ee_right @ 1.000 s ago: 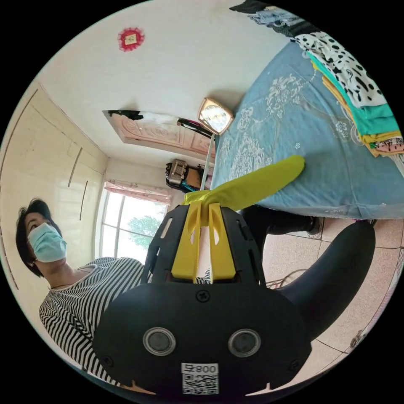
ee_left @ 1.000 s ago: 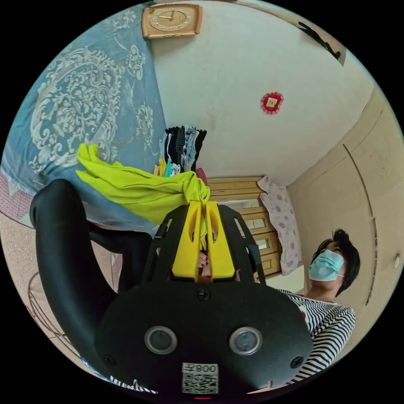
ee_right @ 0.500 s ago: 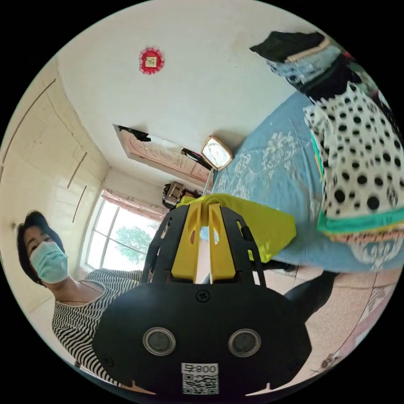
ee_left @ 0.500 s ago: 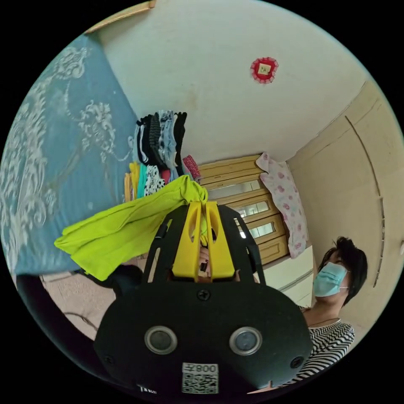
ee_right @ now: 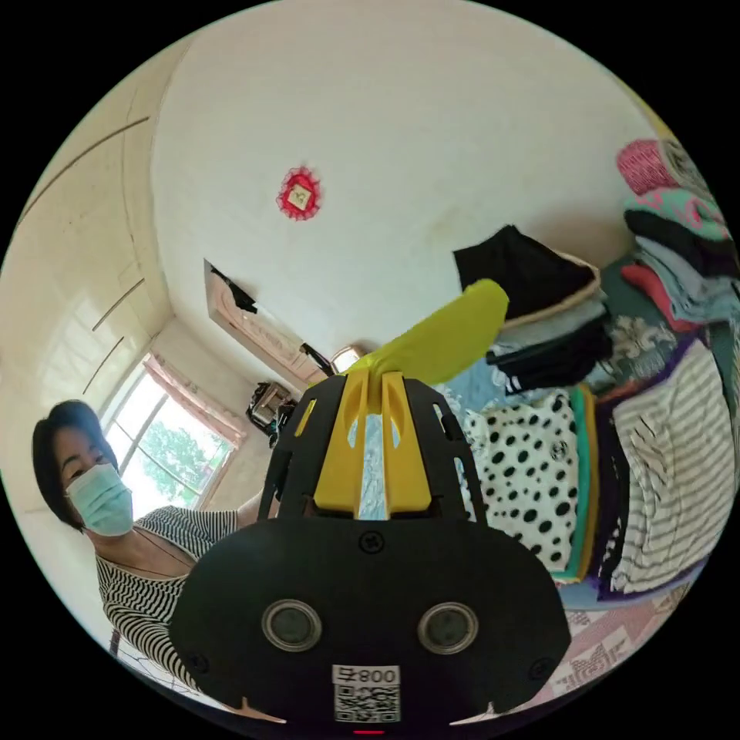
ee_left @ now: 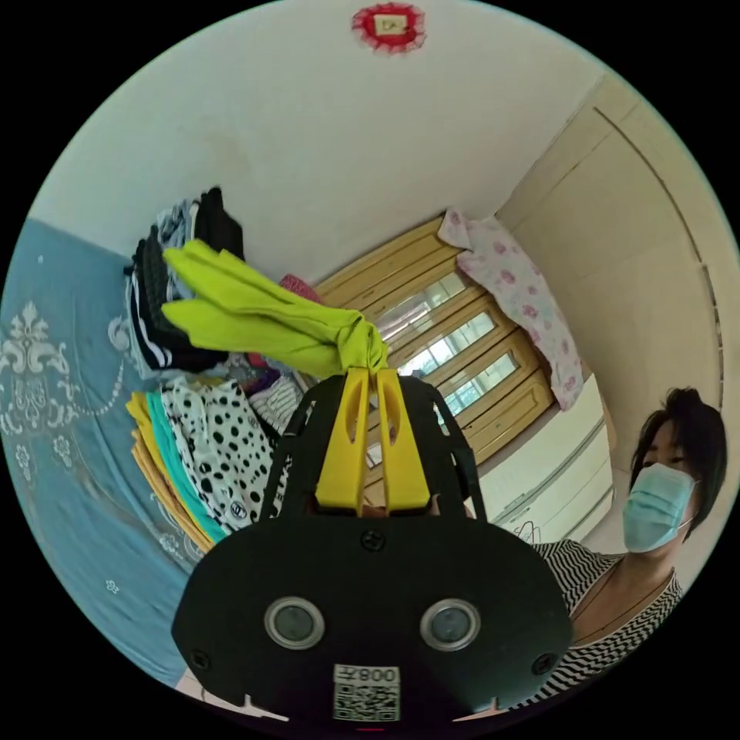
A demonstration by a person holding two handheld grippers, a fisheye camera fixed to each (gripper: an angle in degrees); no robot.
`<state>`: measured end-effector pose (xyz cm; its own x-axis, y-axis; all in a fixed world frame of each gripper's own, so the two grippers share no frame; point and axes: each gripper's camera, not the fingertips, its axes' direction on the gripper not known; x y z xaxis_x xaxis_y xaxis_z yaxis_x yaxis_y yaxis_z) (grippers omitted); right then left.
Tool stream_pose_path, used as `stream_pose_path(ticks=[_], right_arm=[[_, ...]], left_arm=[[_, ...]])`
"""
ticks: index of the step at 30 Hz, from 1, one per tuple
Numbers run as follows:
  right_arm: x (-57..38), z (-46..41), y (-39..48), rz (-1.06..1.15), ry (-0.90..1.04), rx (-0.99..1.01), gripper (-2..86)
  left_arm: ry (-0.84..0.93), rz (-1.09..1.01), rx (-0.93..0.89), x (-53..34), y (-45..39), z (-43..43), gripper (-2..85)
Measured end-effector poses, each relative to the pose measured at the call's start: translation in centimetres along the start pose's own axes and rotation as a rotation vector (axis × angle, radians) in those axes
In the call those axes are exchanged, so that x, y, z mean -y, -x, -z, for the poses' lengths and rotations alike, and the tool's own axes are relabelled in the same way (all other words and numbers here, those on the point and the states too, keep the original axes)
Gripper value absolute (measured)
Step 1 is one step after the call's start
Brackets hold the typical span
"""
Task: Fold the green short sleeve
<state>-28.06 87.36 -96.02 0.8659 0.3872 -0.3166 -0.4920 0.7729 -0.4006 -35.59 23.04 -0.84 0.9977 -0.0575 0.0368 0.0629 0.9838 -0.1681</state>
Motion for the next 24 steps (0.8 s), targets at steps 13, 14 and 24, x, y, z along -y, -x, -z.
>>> stream_pose_path(ticks=[13,14,24], right_arm=[[-13.9,6.3,-25.5,-0.451,0.074,-0.012,2.3],[-13.7,6.6,-25.8,-0.434,0.097,-0.027,2.3],[-16.0,6.5,-32.0,-0.536,0.159,-0.073,2.3]], left_arm=[[0.323,0.316,0.128,-11.7,18.7,-18.3,1.8],[0.326,0.307,0.137,-11.9,19.2,-19.0,1.8],[0.348,0.420,0.186,-15.7,27.3,-23.8,2.4]])
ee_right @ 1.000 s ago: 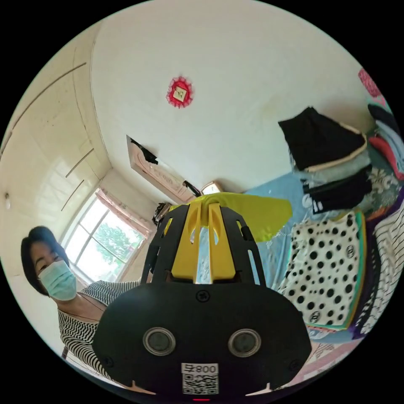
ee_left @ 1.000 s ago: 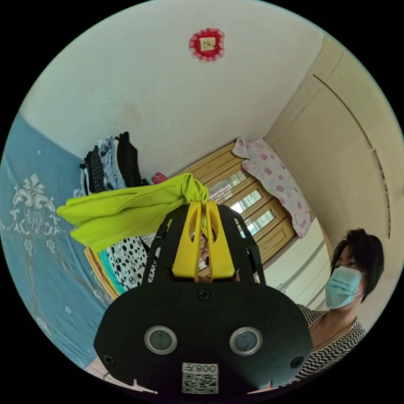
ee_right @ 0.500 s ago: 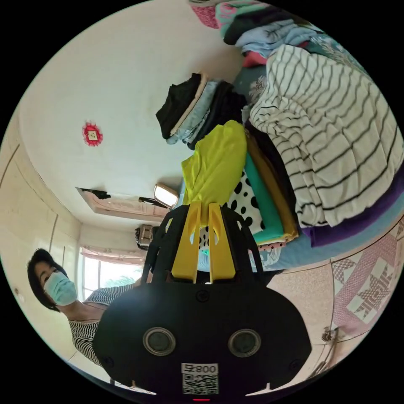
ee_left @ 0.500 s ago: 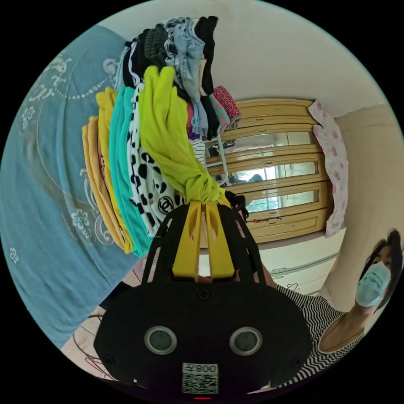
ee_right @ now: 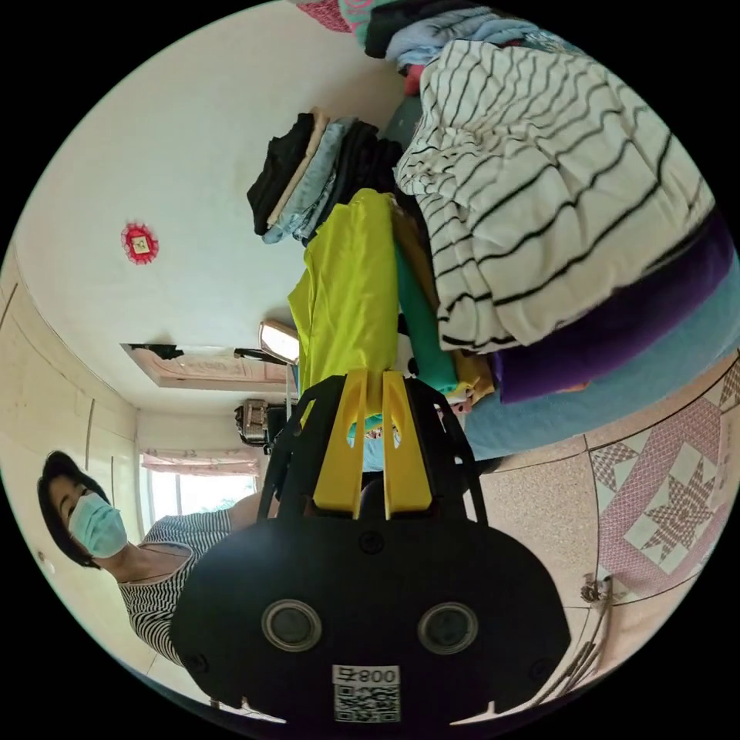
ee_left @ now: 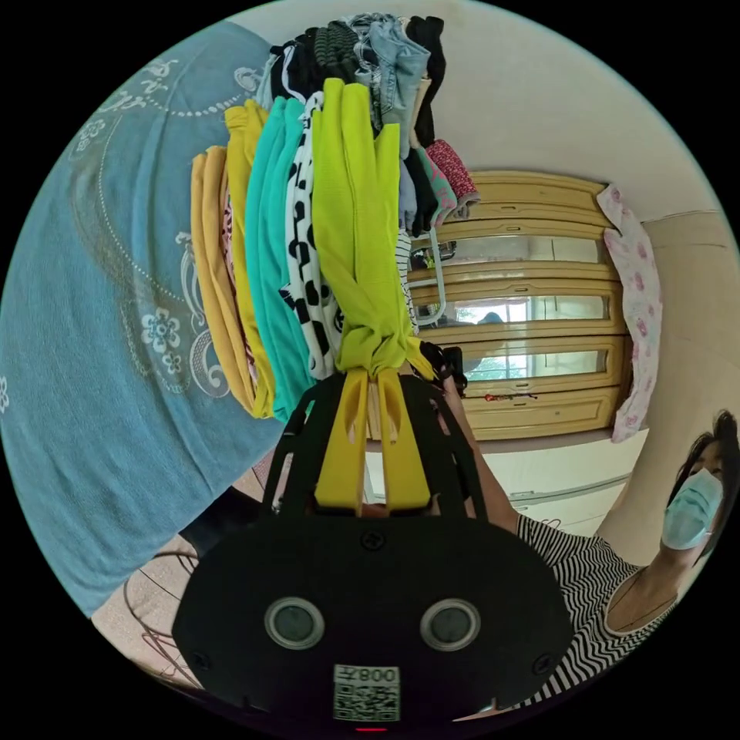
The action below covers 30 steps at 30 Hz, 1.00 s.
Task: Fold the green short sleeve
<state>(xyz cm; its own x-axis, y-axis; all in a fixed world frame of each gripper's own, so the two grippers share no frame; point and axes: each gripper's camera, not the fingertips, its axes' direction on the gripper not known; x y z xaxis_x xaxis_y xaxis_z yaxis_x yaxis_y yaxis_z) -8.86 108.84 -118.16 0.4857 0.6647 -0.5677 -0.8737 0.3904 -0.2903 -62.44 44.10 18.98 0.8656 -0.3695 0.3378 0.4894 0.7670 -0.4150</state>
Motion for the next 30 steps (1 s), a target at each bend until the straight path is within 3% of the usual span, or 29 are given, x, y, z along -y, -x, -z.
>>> stream_pose_path(ticks=[9,15,22,26,30], right_arm=[[-1.2,2.2,-0.4,-0.015,-0.163,0.045,0.6],[-1.0,2.9,7.3,0.136,-0.337,-0.137,0.1],[6.8,-10.6,20.5,0.408,-0.136,-0.358,0.0],[10.7,-20.4,23.9,0.453,0.020,-0.453,0.0],[11.9,-27.2,25.2,0.464,0.129,-0.492,0.0]], left_arm=[[0.006,-0.005,-0.069,0.9,3.5,-1.8,2.1],[-0.048,-0.077,-0.046,0.5,4.1,-0.8,0.7],[0.063,-0.375,0.206,4.1,0.5,-6.2,0.2],[0.136,-0.394,0.348,4.2,1.8,-9.9,0.2],[0.150,-0.378,0.340,3.7,3.8,-11.2,0.2]])
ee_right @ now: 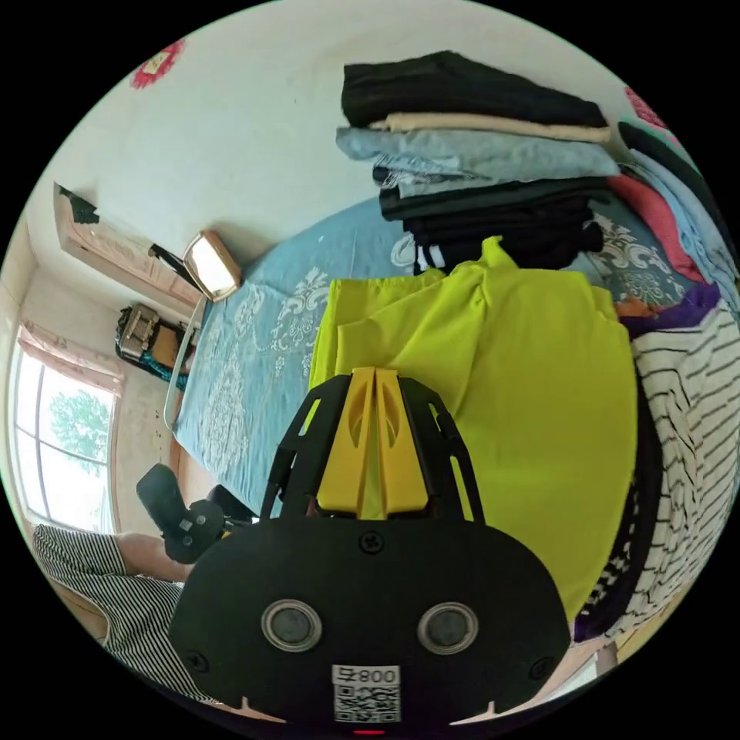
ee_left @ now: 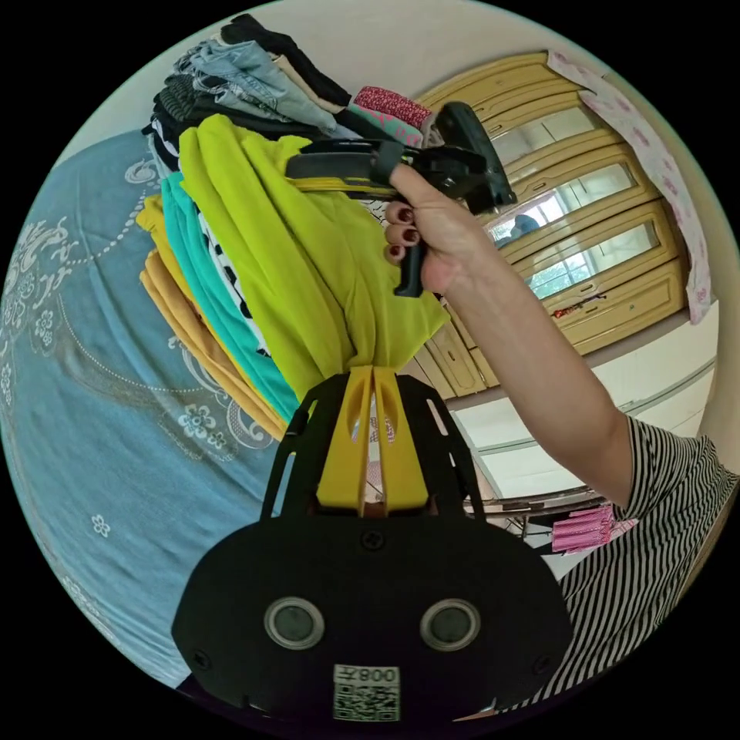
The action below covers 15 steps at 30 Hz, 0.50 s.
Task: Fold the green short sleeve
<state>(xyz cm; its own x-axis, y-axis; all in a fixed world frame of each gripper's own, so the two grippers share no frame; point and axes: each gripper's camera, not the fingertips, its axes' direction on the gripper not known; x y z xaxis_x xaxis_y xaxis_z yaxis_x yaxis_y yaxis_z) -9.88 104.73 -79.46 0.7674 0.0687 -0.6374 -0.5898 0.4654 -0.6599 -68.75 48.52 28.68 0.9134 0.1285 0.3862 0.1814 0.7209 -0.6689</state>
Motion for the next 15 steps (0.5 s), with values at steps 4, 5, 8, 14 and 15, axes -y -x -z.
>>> stream_pose_path(ticks=[4,5,8,14,15], right_arm=[[1.4,-3.3,3.5,0.053,0.043,-0.017,0.0],[1.7,-4.0,4.4,0.064,0.053,-0.026,-0.1],[1.6,-5.3,5.9,0.086,0.050,-0.058,-0.1],[1.3,-6.8,9.0,0.127,0.085,-0.092,-0.1],[1.1,-6.7,9.3,0.129,0.081,-0.095,-0.1]], left_arm=[[-0.001,0.005,-0.011,-1.1,1.2,-1.6,0.1],[-0.003,0.007,-0.014,-1.3,1.5,-1.9,0.1],[-0.017,0.032,-0.033,-1.6,2.4,-2.6,0.1],[-0.017,0.040,-0.043,-2.2,3.4,-3.3,0.1],[-0.017,0.042,-0.046,-2.3,3.4,-3.3,0.1]])
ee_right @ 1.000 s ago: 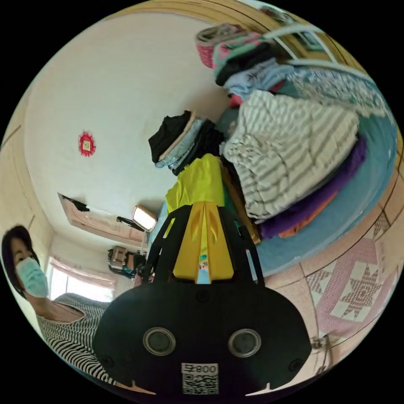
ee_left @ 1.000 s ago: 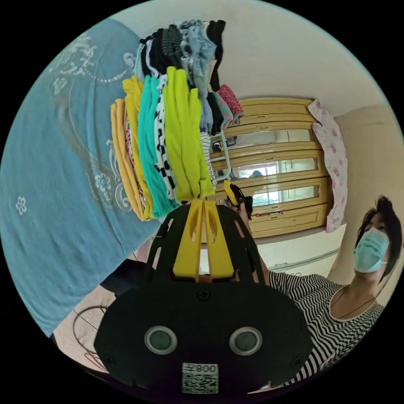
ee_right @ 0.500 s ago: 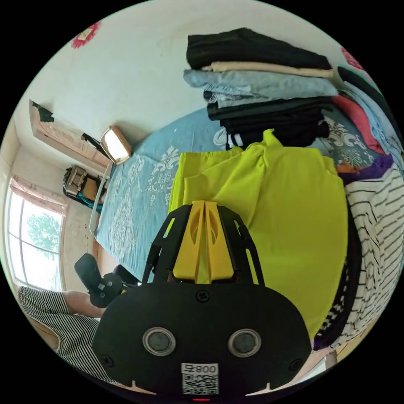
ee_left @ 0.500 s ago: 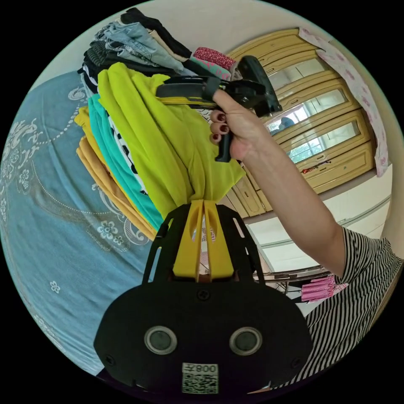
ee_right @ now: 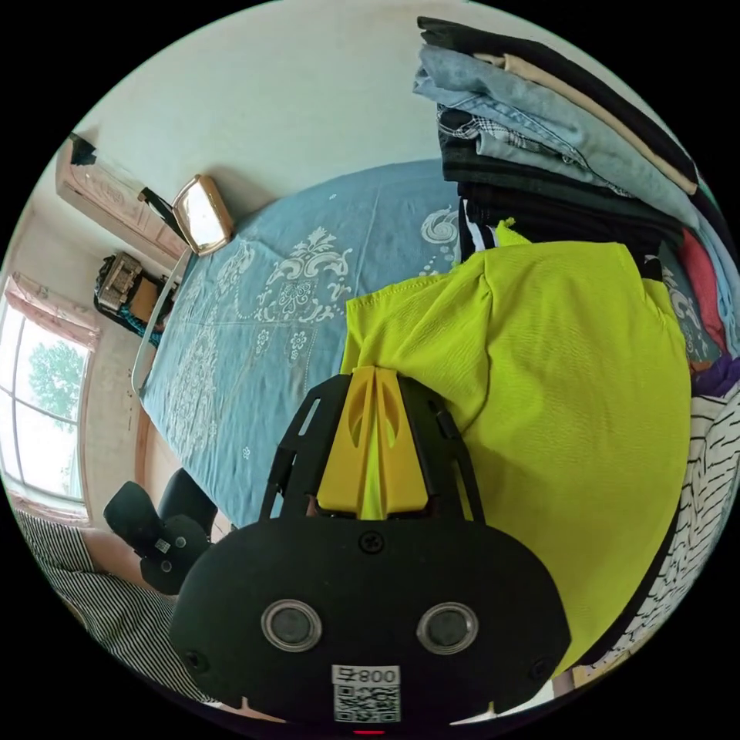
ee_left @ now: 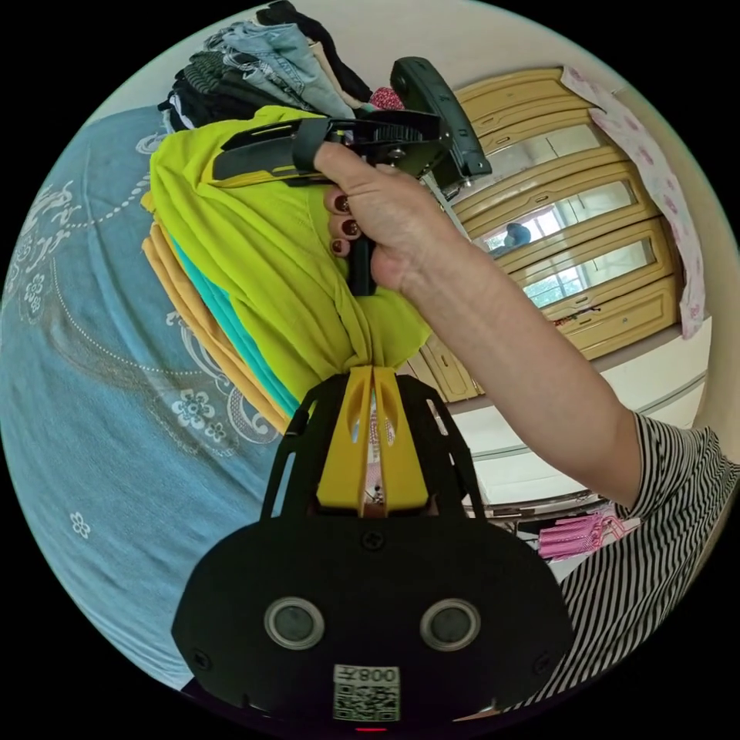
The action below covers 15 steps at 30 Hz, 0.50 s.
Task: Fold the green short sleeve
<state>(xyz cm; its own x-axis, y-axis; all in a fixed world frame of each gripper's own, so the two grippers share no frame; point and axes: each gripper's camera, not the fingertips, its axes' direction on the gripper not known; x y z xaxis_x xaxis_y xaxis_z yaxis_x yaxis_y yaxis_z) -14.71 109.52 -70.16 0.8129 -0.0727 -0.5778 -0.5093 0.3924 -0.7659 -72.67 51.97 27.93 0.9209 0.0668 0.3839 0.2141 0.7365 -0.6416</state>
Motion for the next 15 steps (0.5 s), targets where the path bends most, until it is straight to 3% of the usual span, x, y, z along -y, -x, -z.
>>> stream_pose_path(ticks=[11,15], right_arm=[[-12.6,9.9,3.1,-0.081,-0.269,0.110,0.0],[-19.7,10.5,4.8,-0.124,-0.279,0.017,0.0]], left_arm=[[-0.094,-0.061,-0.014,-1.1,-0.9,3.7,0.1],[-0.074,-0.095,0.045,-0.9,-1.5,3.3,0.1]])
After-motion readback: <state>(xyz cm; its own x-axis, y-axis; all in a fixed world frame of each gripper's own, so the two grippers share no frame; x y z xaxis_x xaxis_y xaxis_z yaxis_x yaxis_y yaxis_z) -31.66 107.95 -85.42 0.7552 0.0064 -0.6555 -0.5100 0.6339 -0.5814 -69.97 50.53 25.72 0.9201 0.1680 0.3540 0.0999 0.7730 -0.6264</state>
